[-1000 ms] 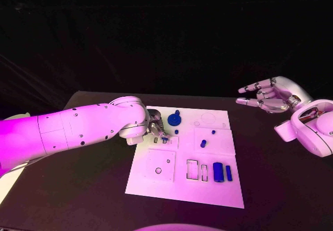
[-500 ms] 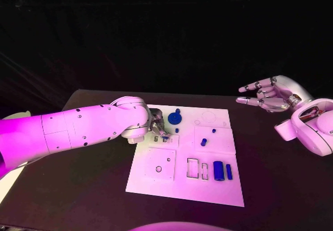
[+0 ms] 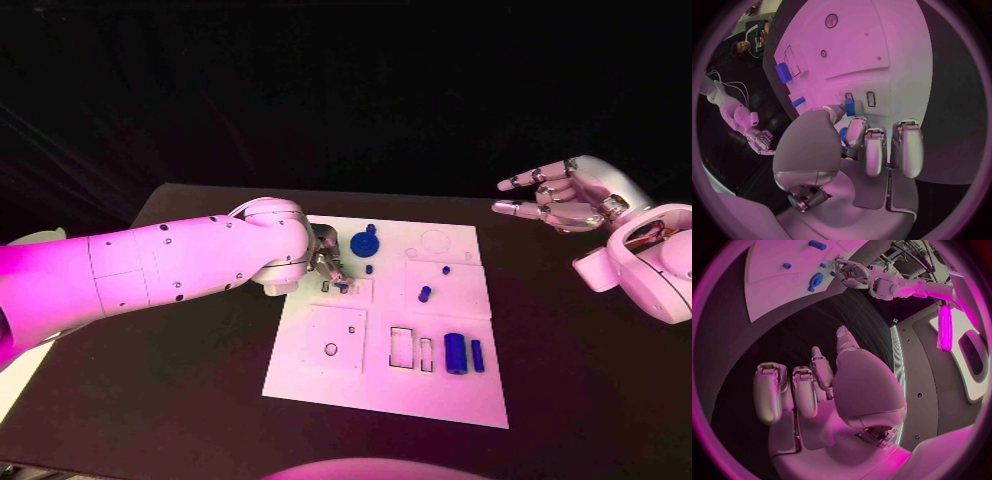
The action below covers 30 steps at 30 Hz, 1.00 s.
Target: Assemble the parts on the task board
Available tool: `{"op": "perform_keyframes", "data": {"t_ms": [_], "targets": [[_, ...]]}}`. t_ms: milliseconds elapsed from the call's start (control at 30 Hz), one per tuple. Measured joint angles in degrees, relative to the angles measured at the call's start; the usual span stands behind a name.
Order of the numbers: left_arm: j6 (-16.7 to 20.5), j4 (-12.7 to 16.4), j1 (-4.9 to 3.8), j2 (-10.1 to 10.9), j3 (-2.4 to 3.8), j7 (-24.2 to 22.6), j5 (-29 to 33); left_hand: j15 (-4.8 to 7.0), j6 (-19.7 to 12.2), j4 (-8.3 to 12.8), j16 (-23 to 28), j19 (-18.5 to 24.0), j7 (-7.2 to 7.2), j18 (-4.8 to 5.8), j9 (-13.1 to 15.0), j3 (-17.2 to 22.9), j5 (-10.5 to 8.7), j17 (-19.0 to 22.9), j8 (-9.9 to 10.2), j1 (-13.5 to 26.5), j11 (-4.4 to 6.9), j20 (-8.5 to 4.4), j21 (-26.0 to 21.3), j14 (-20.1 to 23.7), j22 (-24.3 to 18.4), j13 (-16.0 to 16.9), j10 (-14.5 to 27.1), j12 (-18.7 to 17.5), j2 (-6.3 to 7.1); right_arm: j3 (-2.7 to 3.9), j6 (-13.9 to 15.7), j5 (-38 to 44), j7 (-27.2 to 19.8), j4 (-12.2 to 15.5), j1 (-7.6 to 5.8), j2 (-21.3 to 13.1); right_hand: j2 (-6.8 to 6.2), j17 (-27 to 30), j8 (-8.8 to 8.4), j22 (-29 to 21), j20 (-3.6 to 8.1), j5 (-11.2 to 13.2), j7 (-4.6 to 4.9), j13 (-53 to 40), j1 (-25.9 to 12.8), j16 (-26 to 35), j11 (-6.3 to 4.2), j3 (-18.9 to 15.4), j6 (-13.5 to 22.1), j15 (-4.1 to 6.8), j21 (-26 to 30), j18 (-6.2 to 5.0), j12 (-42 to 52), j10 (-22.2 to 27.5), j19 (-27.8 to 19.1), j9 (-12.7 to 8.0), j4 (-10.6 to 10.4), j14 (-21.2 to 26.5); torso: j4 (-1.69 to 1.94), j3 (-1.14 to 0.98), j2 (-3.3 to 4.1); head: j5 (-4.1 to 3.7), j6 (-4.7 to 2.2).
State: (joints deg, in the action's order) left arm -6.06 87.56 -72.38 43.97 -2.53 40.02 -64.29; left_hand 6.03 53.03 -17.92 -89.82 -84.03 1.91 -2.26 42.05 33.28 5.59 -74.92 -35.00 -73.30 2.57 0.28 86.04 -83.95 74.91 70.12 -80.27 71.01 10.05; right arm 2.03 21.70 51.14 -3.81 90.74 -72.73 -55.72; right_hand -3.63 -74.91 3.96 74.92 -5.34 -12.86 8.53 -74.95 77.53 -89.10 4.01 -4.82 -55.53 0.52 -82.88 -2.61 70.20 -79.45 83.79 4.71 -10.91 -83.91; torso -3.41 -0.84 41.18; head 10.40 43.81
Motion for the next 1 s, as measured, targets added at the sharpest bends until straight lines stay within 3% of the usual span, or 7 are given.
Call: {"op": "perform_keyframes", "data": {"t_ms": [367, 1000], "targets": [[-1.56, 0.01, -0.03, -0.02, 0.06, -0.06, -0.34, 0.00, 0.02, 1.25, 0.00, 0.00, 0.01, 0.00, -0.03, 0.46, -0.35, 0.01, -0.22, 0.68, 0.00, 0.00, 0.21, 0.00, 0.00, -0.03, 0.00, 0.00, 0.19, 0.00, -0.12, 0.00, 0.05, -0.01, 0.04, 0.06, 0.00, 0.01, 0.00, -0.01, 0.00, 0.00, 0.00, 0.00, 0.00, 0.22, 0.00, 0.00, 0.00, 0.00, 0.00, 0.00, 0.00, 0.00, 0.00, -0.01, 0.00, 0.00, -0.01, 0.00, 0.00, 0.13, 0.27], [-3.11, 0.02, -0.05, -0.15, 0.07, -0.14, -0.52, 0.00, 0.04, 1.51, 0.00, 0.00, 0.02, 0.00, 0.08, 0.40, -0.55, 0.01, -0.21, 0.88, -0.01, 0.00, 0.21, 0.00, 0.00, 0.02, 0.01, 0.00, -0.06, 0.00, -0.32, 0.01, 0.07, 0.08, 0.08, 0.04, 0.00, -0.04, 0.00, -0.02, 0.00, 0.00, 0.00, 0.00, 0.00, 0.22, 0.00, 0.00, 0.00, 0.00, 0.00, 0.00, 0.00, 0.00, 0.00, -0.02, 0.00, 0.00, -0.03, -0.07, 0.00, 0.23, 0.52]]}}
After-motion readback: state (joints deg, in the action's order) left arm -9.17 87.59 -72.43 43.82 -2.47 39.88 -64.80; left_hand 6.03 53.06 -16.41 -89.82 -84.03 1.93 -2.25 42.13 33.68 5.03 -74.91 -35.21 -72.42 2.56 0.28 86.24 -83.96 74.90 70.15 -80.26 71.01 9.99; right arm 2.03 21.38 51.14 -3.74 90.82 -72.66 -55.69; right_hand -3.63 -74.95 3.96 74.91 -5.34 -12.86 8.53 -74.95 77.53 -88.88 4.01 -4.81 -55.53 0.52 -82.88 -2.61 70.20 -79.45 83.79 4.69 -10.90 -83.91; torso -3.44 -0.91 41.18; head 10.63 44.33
